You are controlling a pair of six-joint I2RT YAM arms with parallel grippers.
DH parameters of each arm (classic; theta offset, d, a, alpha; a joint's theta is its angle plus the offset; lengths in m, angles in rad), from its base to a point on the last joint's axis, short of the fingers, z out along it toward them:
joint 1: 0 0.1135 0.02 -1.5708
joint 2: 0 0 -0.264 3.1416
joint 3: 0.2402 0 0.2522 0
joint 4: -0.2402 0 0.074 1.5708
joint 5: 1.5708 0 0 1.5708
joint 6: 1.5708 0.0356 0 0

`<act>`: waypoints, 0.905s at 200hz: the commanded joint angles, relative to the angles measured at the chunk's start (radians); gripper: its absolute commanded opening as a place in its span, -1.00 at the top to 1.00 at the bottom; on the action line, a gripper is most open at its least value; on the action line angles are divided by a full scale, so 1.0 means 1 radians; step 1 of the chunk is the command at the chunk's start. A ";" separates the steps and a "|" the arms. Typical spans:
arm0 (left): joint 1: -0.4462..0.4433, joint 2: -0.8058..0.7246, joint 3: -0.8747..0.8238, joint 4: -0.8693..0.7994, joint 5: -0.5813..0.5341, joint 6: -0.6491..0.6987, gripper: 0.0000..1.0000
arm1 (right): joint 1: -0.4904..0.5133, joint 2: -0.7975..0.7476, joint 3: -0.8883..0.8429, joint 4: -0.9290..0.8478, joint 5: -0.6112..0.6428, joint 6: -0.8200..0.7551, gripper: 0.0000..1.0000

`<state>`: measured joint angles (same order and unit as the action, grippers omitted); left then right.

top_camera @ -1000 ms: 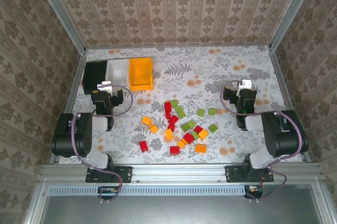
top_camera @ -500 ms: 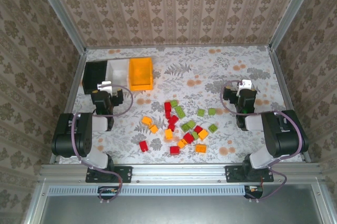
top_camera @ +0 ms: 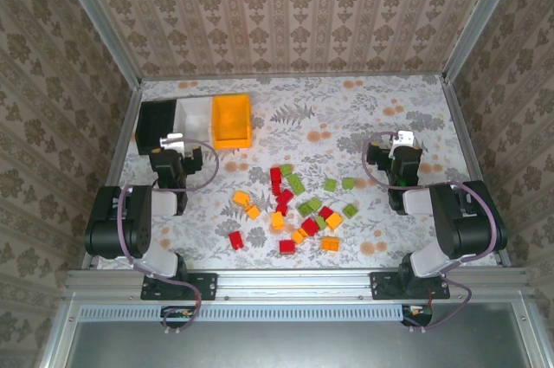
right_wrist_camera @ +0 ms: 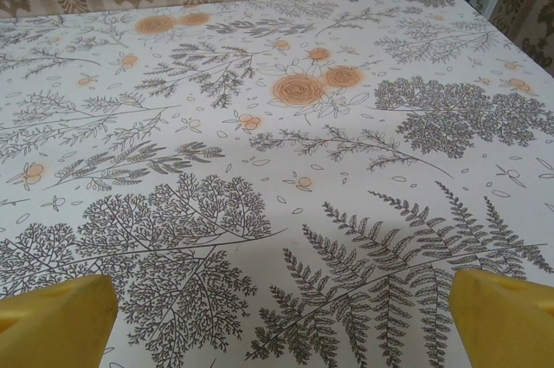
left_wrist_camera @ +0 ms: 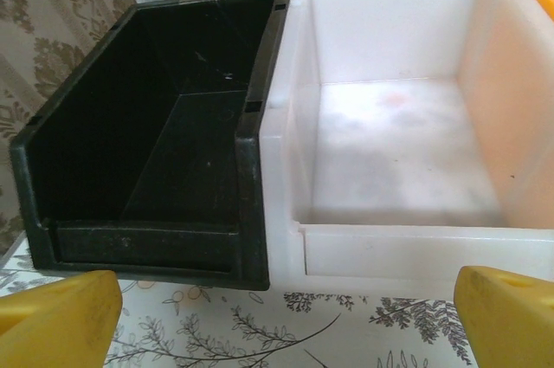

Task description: Sort the legos into containers by color

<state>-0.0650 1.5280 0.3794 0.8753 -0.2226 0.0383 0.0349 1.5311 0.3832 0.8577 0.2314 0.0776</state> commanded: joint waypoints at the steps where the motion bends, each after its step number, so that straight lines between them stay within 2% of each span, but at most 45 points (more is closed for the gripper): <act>1: -0.045 -0.106 0.024 -0.090 -0.095 0.029 -0.99 | 0.013 -0.058 0.004 -0.002 0.014 -0.016 -1.00; 8: -0.053 -0.138 0.039 -0.134 -0.110 0.036 -1.00 | 0.030 -0.078 0.017 -0.038 0.060 -0.021 -1.00; 32: -0.067 -0.256 0.069 -0.235 -0.175 -0.006 -1.00 | 0.043 -0.187 0.154 -0.398 0.130 0.030 -1.00; 58: -0.064 -0.373 0.072 -0.218 -0.187 -0.124 -1.00 | 0.064 -0.230 0.219 -0.532 0.178 0.095 -1.00; 71: -0.056 -0.405 0.092 -0.208 -0.140 -0.154 -1.00 | 0.092 -0.256 0.218 -0.534 0.250 0.114 -1.00; 83: -0.030 -0.427 0.118 -0.237 -0.040 -0.223 -0.99 | 0.107 -0.276 0.223 -0.541 0.329 0.169 -1.00; 97: 0.018 -0.443 0.162 -0.310 0.034 -0.364 -0.99 | 0.092 -0.285 0.247 -0.606 0.363 0.339 -1.00; 105: 0.051 -0.444 0.192 -0.367 0.084 -0.456 -1.00 | 0.074 -0.293 0.269 -0.706 0.341 0.477 -1.00; 117: 0.116 -0.430 0.253 -0.456 0.263 -0.531 -0.99 | 0.043 -0.297 0.326 -0.922 0.331 0.726 -1.00; 126: 0.148 -0.400 0.300 -0.504 0.382 -0.564 -1.00 | 0.017 -0.286 0.310 -0.854 0.216 0.686 -1.00; 140: 0.176 -0.334 0.357 -0.544 0.521 -0.627 -1.00 | 0.017 -0.279 0.274 -0.780 0.158 0.688 -1.00; 149: 0.177 -0.297 0.364 -0.495 0.611 -0.639 -1.00 | 0.017 -0.275 0.265 -0.747 0.093 0.652 -1.00; 169: 0.165 -0.235 0.385 -0.513 0.609 -0.744 -1.00 | 0.024 -0.234 0.328 -0.832 -0.008 0.596 -1.00; 181: 0.155 -0.190 0.439 -0.585 0.618 -0.713 -1.00 | 0.033 -0.195 0.384 -0.904 -0.046 0.557 -0.96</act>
<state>0.1028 1.2686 0.7479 0.4206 0.2554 -0.5808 0.0540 1.2778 0.6777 0.0853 0.3328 0.6590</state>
